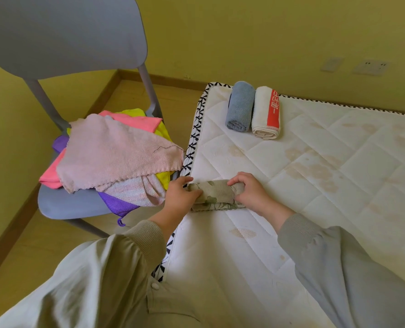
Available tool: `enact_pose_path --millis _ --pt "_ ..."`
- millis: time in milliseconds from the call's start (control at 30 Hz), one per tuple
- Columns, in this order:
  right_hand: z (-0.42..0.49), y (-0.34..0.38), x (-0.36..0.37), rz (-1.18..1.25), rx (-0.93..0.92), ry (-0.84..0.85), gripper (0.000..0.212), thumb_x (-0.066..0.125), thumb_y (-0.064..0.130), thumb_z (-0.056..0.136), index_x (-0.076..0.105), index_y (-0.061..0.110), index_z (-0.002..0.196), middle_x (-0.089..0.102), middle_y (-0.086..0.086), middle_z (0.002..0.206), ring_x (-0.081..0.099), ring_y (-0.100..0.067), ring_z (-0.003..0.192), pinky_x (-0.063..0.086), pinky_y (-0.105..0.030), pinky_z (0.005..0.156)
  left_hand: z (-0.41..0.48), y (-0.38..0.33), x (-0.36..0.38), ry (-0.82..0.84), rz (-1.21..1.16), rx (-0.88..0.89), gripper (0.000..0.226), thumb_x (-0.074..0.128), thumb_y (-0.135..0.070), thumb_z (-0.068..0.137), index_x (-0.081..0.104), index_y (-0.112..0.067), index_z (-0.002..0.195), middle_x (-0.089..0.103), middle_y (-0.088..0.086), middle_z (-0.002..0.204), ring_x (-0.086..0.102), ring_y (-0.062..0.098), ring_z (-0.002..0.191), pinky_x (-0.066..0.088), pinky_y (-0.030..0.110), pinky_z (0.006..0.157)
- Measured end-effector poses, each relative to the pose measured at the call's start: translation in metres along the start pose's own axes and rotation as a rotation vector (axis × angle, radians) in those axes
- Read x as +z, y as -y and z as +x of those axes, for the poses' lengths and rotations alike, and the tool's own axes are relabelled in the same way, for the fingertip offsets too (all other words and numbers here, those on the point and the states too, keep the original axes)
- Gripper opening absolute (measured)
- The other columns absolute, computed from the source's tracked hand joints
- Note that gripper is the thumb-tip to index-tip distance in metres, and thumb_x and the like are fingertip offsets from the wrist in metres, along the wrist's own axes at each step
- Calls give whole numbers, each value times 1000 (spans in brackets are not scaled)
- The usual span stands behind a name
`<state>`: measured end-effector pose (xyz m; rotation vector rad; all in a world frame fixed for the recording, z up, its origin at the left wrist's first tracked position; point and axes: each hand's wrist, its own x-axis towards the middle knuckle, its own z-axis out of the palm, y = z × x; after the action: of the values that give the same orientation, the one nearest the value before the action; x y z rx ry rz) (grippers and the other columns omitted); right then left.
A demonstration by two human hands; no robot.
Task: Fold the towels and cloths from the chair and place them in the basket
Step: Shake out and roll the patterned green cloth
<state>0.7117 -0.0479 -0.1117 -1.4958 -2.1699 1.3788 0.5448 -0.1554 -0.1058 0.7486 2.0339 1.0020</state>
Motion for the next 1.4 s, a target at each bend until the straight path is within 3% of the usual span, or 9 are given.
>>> enact_pose_path --millis 200,333,500,633,800,967,1133,1233,1400 --pt "-3 -6 3 -36 -14 -37 45 55 -20 74 64 17 98 27 -6 147 30 -19 138 28 -3 81 3 11 -1 56 233 163 53 67 -2 80 53 -14 129 37 10 138 59 29 103 50 28 86" --pt "-15 -3 10 -443 -136 -109 38 51 -7 80 57 16 110 14 -7 154 25 -26 136 31 -25 102 -7 8 1 -16 779 596 59 66 6 70 56 -12 126 38 16 141 60 34 97 49 34 67" --pt "-25 4 18 -797 -322 -69 51 43 16 93 30 20 143 4 -1 159 9 -24 144 11 -40 116 -2 12 0 -8 1072 994 34 64 -12 74 68 -13 108 58 11 127 55 36 113 49 45 89" --pt "-26 -23 23 -876 -315 21 70 -7 48 87 3 26 152 -5 8 160 -8 -18 147 -6 -43 116 -5 31 3 226 1148 778 61 17 -48 95 41 -19 143 35 4 152 34 30 139 30 49 109" --pt "-22 -44 13 -871 -312 58 71 -11 52 85 -7 28 151 -22 16 153 -15 -10 145 -3 -42 119 -2 42 -4 326 1321 705 66 -5 -61 87 -22 -28 143 -25 -9 151 -22 20 144 -7 47 118" --pt "-18 -38 6 -483 -203 76 53 22 43 101 13 29 151 2 15 158 -1 -2 145 1 -32 119 -4 41 -7 359 1131 647 81 -10 -66 82 2 -27 152 -13 -11 156 -17 16 144 -9 41 116" --pt "-18 -19 6 288 71 -83 56 55 30 95 33 18 145 40 0 145 40 -12 130 35 -25 104 -7 20 6 139 631 504 38 43 -32 99 68 -9 115 50 5 141 39 27 134 32 32 108" --pt "-14 -15 8 360 128 -118 63 67 19 87 36 13 142 45 -5 138 47 -14 119 42 -25 96 -3 11 9 71 558 443 15 62 -17 86 62 -12 100 60 3 109 53 28 110 43 30 82" --pt "-8 -15 -3 326 135 69 43 72 15 82 55 9 121 63 -5 118 63 -14 100 51 -25 87 9 1 2 179 793 270 63 70 -33 81 43 -18 135 55 5 124 44 26 119 46 39 92"
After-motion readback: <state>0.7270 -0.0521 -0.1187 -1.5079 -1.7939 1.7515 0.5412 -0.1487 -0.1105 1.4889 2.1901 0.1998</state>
